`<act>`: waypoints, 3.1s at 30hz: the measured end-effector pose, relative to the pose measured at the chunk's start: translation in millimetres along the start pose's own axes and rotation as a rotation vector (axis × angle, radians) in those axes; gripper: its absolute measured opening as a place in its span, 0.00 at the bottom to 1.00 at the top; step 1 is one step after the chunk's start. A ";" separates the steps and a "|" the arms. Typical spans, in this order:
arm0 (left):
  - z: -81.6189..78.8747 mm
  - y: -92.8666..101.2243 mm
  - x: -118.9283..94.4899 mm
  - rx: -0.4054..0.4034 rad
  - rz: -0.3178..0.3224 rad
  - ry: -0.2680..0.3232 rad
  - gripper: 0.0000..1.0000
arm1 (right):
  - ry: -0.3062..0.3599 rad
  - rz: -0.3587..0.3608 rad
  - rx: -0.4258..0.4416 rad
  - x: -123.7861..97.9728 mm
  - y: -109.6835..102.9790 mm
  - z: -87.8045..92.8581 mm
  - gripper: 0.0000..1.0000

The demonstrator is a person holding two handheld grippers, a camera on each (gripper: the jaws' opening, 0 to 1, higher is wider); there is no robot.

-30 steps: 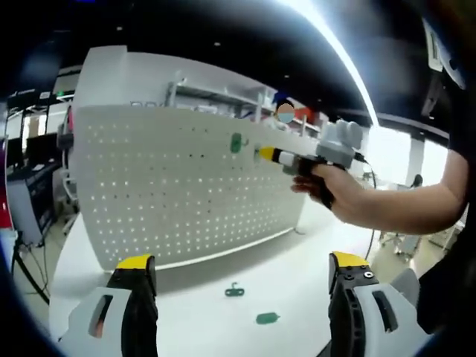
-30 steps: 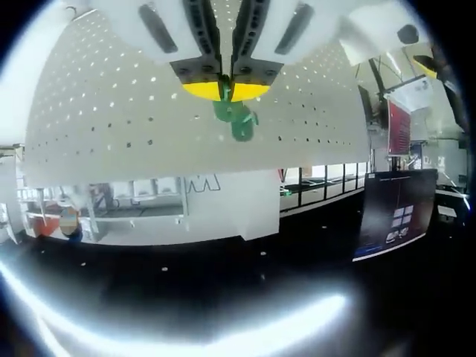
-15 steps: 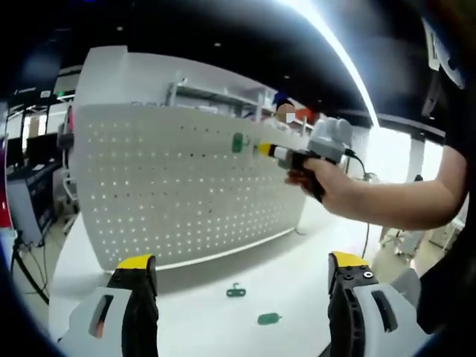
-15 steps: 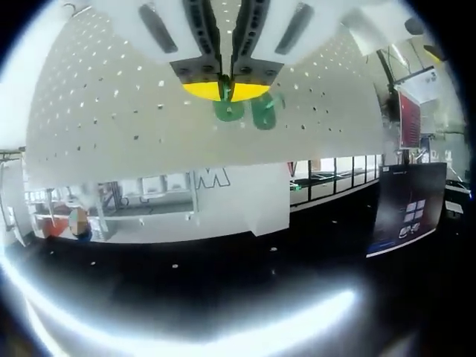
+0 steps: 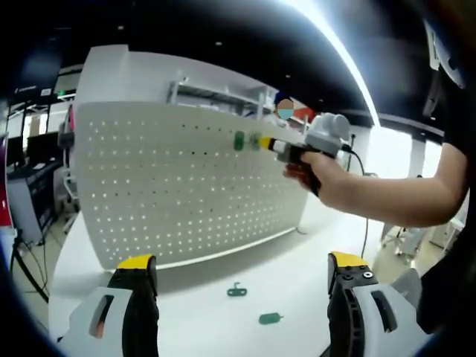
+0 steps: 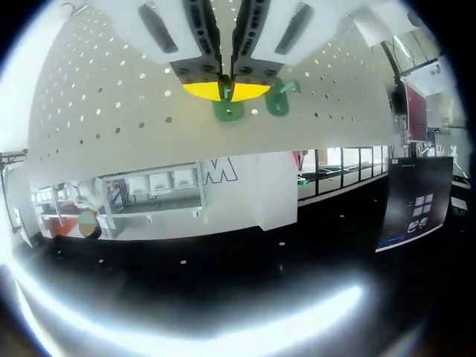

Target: Insert the hook assembly into the mounting plate slot until the hook locks in place.

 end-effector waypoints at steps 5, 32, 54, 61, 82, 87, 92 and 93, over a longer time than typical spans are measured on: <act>0.7 -0.1 -0.2 0.002 -0.001 -0.003 0.96 | -0.002 0.001 0.009 1.1 -0.3 0.7 0.00; 1.9 0.8 -3.3 0.003 0.003 -0.013 0.96 | -0.023 0.050 -0.058 4.3 -3.1 4.1 0.01; 11.2 1.5 -18.7 0.033 -0.032 -0.060 0.97 | -0.003 -0.010 -0.044 -26.5 3.4 -33.7 0.14; 19.9 4.5 -20.3 0.028 -0.033 -0.081 0.97 | -0.022 -0.041 -0.057 -45.3 9.4 -36.0 0.15; 50.0 5.7 -25.4 0.006 -0.055 -0.188 0.97 | -0.138 -0.108 -0.096 -81.8 15.2 -4.4 0.18; 51.9 9.4 -24.6 0.005 -0.050 -0.195 0.97 | -0.150 -0.123 -0.105 -92.5 10.6 0.8 0.18; 52.6 12.9 -25.4 0.011 -0.050 -0.199 0.96 | -0.183 -0.159 -0.120 -107.1 0.5 13.5 0.19; 52.5 13.1 -25.6 0.011 -0.050 -0.199 0.96 | -0.187 -0.163 -0.118 -109.6 -0.8 15.5 0.19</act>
Point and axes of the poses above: the point that each gripper's makers call its tool centre point, and the gripper's own axes: x roughly forward along the fingers, y roughly to its right, z roughly out of its underside, the point moved 2 cm from there along -x, roughly backward along the fingers, and after that the axes turned 6 degrees about -y, right-handed, at the moved point
